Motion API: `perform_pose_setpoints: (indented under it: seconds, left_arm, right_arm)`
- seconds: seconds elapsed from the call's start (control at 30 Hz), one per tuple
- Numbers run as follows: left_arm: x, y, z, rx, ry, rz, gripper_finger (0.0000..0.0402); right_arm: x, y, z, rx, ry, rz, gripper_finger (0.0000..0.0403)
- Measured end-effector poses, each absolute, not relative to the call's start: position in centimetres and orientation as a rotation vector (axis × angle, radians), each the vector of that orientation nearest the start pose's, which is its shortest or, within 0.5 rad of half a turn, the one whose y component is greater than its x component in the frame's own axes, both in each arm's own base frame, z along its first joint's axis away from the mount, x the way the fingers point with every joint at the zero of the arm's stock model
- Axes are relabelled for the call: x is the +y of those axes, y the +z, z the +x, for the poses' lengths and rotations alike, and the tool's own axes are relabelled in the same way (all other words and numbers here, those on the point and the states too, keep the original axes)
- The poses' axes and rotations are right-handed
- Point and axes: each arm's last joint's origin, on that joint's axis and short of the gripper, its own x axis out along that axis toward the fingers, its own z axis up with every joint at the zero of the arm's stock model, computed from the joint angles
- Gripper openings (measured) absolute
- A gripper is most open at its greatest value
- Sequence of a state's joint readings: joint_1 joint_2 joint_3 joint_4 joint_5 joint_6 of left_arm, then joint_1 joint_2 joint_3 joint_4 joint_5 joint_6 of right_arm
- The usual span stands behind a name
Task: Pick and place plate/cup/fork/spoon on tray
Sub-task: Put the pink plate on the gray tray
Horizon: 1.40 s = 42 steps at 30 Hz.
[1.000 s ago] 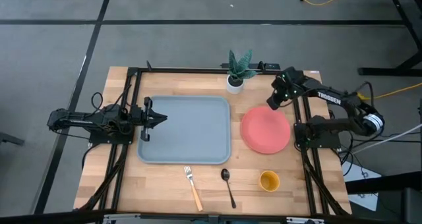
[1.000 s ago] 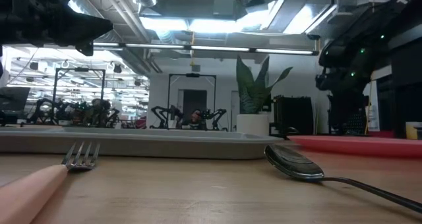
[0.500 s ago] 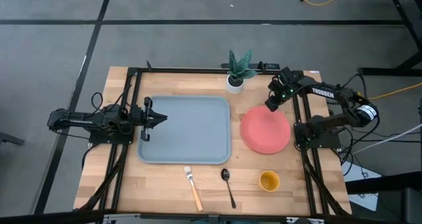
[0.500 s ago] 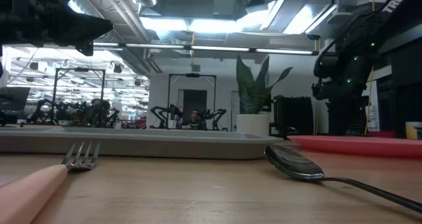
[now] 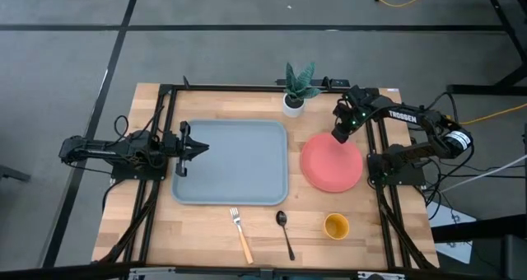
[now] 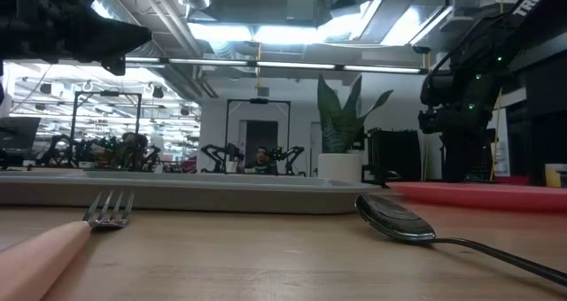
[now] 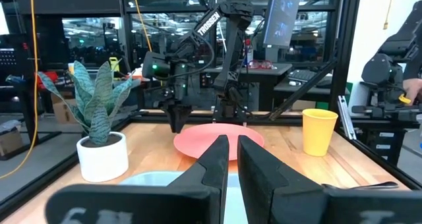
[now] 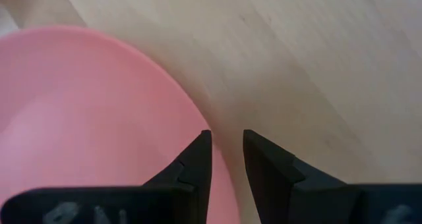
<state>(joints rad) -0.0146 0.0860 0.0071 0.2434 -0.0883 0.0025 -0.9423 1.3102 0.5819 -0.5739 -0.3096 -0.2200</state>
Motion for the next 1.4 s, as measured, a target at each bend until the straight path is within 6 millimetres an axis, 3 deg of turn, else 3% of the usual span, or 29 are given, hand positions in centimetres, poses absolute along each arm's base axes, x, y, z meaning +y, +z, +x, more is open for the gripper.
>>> perform_pose_setpoints:
  seconds: [0.4, 0.77, 1.1, 1.4]
  left_arm:
    - [0.1, 18.2, 10.1, -0.159, 0.074, -0.006, 0.0027]
    - [0.1, 18.2, 10.1, -0.159, 0.074, -0.006, 0.0028]
    - [0.1, 18.2, 10.1, -0.157, 0.074, -0.006, 0.0027]
    - [0.1, 18.1, 10.1, -0.154, 0.074, -0.005, 0.0028]
  right_arm:
    - [-14.9, 14.7, 13.2, 1.140, -0.328, 0.520, 0.0092]
    - [-14.9, 12.2, 14.2, 1.259, -0.256, 0.585, 0.0092]
    - [-15.6, 13.9, 14.9, 1.223, -0.270, 0.556, 0.0092]
    - [-15.4, 14.1, 14.7, 1.250, -0.262, 0.577, 0.0092]
